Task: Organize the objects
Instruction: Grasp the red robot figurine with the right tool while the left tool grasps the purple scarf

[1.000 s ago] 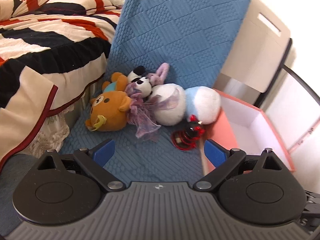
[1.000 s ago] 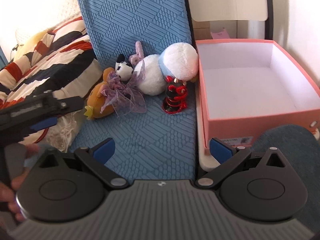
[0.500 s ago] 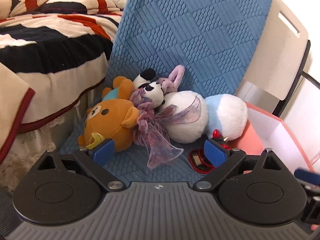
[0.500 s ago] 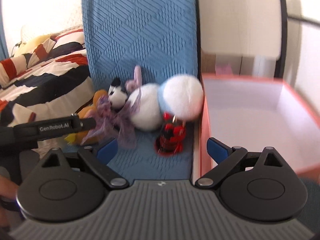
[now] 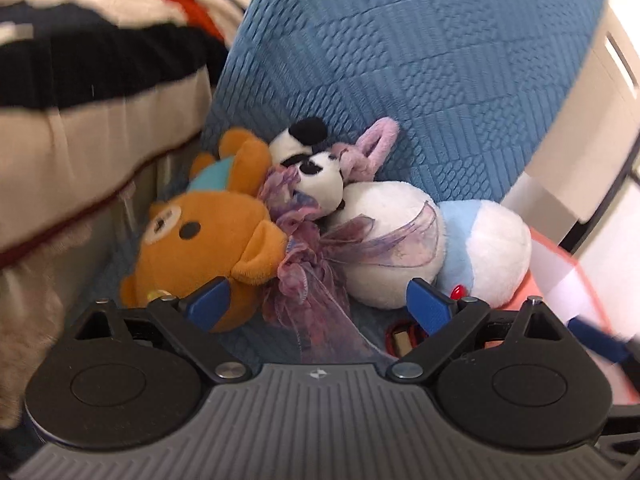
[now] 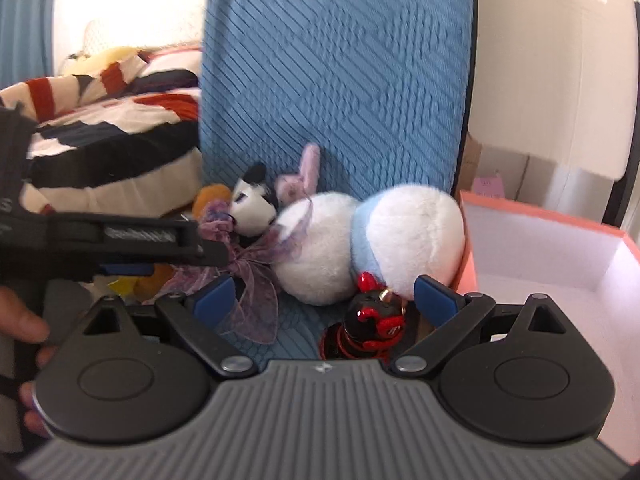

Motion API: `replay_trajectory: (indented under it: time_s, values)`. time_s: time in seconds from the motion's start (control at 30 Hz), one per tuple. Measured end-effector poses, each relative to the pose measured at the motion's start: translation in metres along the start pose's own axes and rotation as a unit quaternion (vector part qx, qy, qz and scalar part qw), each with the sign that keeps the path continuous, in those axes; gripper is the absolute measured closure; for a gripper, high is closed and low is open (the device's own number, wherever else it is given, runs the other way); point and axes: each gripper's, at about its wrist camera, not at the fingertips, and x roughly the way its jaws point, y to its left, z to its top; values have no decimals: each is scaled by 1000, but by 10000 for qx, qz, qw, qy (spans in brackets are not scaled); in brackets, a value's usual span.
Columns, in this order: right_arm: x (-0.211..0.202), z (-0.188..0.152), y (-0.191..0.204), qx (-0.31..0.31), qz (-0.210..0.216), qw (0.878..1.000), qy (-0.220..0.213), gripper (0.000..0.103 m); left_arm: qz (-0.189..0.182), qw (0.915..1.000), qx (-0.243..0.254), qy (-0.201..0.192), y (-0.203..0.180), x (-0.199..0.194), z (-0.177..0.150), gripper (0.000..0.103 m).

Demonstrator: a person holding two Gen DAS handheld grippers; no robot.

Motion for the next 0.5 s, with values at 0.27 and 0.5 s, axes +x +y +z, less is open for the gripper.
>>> replay_trajectory:
  time_s: [0.27, 0.5]
  values:
    - [38, -3, 3, -339, -308, 9980, 446, 30, -747, 9921, -924, 408, 19, 15, 0, 42]
    - [57, -2, 1, -623, -475, 9951, 599, 30, -636, 9897, -1042, 744, 17, 33, -9, 44]
